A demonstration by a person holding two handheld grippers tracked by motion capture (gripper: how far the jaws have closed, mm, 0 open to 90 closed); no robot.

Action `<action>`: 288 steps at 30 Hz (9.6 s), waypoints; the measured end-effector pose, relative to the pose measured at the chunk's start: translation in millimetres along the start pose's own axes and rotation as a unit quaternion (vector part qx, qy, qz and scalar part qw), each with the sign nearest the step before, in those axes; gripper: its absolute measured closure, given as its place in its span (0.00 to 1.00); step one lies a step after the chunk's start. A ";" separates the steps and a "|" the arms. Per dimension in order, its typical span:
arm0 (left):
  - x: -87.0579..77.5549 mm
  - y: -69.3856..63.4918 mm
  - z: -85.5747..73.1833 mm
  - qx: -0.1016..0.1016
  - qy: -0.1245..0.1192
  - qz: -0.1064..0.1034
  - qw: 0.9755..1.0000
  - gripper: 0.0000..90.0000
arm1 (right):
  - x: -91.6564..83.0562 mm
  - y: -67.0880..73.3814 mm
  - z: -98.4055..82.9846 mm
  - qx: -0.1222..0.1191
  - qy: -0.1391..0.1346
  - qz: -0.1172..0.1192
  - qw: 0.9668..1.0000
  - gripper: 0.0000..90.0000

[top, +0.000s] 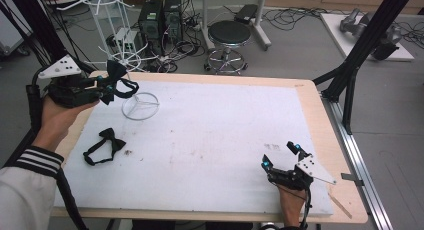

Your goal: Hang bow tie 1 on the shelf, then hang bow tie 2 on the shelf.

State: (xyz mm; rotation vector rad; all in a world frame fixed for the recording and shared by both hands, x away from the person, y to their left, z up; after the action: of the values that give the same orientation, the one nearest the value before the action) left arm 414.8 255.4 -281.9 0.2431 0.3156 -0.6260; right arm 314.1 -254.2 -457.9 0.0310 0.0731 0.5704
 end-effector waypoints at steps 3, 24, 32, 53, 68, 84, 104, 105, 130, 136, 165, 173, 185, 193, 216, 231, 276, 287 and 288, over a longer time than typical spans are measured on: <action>2.0 5.0 -0.2 -0.002 0.006 0.007 1.000 0.82 | 0.2 -0.3 0.2 -0.001 -0.002 0.000 1.000 0.01; 20.9 18.7 3.2 -0.021 0.023 0.040 0.999 0.82 | -0.1 -0.2 0.1 0.005 -0.001 0.001 1.000 0.01; 22.7 21.4 4.6 -0.022 0.031 0.044 0.998 0.82 | 0.0 -0.2 0.0 0.004 -0.001 0.001 1.000 0.01; 21.8 23.5 8.2 -0.028 0.029 0.057 0.998 0.71 | -0.1 -0.4 -0.1 0.002 0.000 0.000 1.000 0.01; 5.3 9.0 9.2 -0.010 0.009 0.042 0.999 0.43 | 0.0 0.3 0.1 0.000 -0.001 0.000 1.000 0.01; -16.5 -24.1 -18.7 -0.003 -0.037 -0.014 0.999 0.20 | 0.2 -0.8 0.0 0.001 0.000 -0.010 1.000 0.01; -41.9 -27.9 -76.5 -0.022 -0.040 -0.035 0.998 0.19 | 0.3 -1.1 0.1 0.001 0.000 -0.009 1.000 0.01; -42.2 -27.7 -77.6 -0.022 -0.039 -0.036 0.998 0.19 | 0.3 -1.0 0.1 0.001 -0.001 -0.009 1.000 0.01; -40.0 -34.2 -98.6 -0.027 -0.037 -0.042 0.998 0.19 | 0.0 -0.9 0.2 -0.001 -0.002 -0.009 1.000 0.01; -40.1 -32.0 -97.3 -0.024 -0.034 -0.042 0.998 0.19 | -0.1 -1.0 0.1 -0.001 -0.002 -0.008 1.000 0.01; -21.1 -17.3 -100.1 0.044 0.023 -0.121 0.991 0.19 | 0.5 -1.0 0.0 0.001 0.001 -0.009 1.000 0.01; -14.9 -12.9 -99.6 0.060 0.045 -0.151 0.986 0.19 | 0.7 -1.0 0.2 -0.001 -0.001 -0.008 1.000 0.01; -1.1 -5.8 -106.0 0.088 0.090 -0.188 0.974 0.20 | 1.0 -0.8 -0.1 -0.005 0.003 -0.011 1.000 0.01; 3.0 -4.6 -115.3 0.113 0.123 -0.212 0.963 0.20 | 0.9 0.0 -0.5 -0.004 0.005 -0.010 1.000 0.01; 21.9 2.1 -148.6 0.204 0.225 -0.243 0.921 0.24 | 0.8 -0.2 -0.2 -0.005 0.003 -0.011 1.000 0.01; 35.8 13.0 -171.0 0.237 0.282 -0.225 0.902 0.30 | 0.8 -0.2 -0.2 -0.007 0.003 -0.010 1.000 0.01; 49.2 13.8 -191.1 0.301 0.328 -0.226 0.867 0.56 | 0.9 -0.3 -0.3 -0.005 0.003 -0.013 1.000 0.01; 50.9 14.8 -190.0 0.312 0.333 -0.207 0.866 0.70 | 0.9 -0.3 -0.2 -0.004 0.003 -0.013 1.000 0.01; 51.0 14.6 -190.2 0.311 0.332 -0.206 0.866 0.71 | 0.9 -0.3 -0.3 -0.004 0.004 -0.013 1.000 0.01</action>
State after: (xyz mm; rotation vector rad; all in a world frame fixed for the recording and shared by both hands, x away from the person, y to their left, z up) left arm 421.8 299.6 -474.1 1.0476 0.8442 -1.0554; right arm 315.0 -254.0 -458.2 0.0199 0.0782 0.5447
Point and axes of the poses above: each handheld gripper's, and its own axes: x roughly forward along the jaws, z roughly out of its top, y roughly to its left, the point moved 7 cm from there along x, roughly forward along the jaws, and after that the axes turned 4 degrees about z, right-handed, at the moved point
